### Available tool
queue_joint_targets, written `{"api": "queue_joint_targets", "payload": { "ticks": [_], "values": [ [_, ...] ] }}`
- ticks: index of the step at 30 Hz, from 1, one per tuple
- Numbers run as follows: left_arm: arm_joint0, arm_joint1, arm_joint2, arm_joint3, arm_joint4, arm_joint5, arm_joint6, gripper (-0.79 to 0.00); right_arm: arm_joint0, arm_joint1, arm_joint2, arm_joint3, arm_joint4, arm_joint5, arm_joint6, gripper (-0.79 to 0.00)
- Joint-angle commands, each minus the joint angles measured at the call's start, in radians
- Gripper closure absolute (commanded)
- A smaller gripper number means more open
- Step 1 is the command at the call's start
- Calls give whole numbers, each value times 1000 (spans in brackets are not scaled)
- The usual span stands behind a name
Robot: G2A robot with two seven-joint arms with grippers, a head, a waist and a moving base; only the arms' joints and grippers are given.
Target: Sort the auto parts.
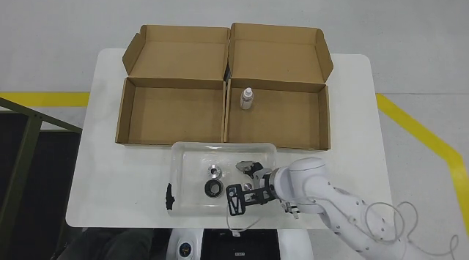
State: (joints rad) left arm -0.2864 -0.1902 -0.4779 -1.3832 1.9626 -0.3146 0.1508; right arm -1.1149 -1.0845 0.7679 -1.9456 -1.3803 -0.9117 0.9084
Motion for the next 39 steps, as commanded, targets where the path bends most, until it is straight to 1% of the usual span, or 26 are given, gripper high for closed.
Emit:
{"api": "queue_joint_targets", "payload": {
  "ticks": [1, 3, 7, 8, 10, 11, 19, 23, 29, 37, 39],
  "values": [
    [0, 0, 0, 0, 0, 0, 0, -785, 3, 3, -6, 1, 3, 6, 6, -363],
    [0, 0, 0, 0, 0, 0, 0, -785, 7, 7, -17, 5, 5, 10, 10, -351],
    [0, 0, 0, 0, 0, 0, 0, -785, 18, 16, -35, 6, 9, 20, 20, -289],
    [0, 0, 0, 0, 0, 0, 0, -785, 21, 19, -40, 5, 11, 22, 22, -249],
    [0, 0, 0, 0, 0, 0, 0, -785, 26, 24, -50, 5, 18, 24, 24, -22],
    [0, 0, 0, 0, 0, 0, 0, -785, 29, 26, -55, 3, 25, 25, 25, 0],
    [0, 0, 0, 0, 0, 0, 0, -785, 58, 39, -53, -50, 100, 31, 31, 0],
    [0, 0, 0, 0, 0, 0, 0, -785, 73, 40, -33, -80, 125, 35, -4, 0],
    [0, 0, 0, 0, 0, 0, 0, -785, 87, 40, -2, -104, 98, 43, -124, 0],
    [0, 0, 0, 0, 0, 0, 0, -785, 69, 44, 60, -112, 95, 74, -352, 0],
    [0, 0, 0, 0, 0, 0, 0, -785, 65, 45, 72, -103, 92, 76, -391, 0]
  ]
}}
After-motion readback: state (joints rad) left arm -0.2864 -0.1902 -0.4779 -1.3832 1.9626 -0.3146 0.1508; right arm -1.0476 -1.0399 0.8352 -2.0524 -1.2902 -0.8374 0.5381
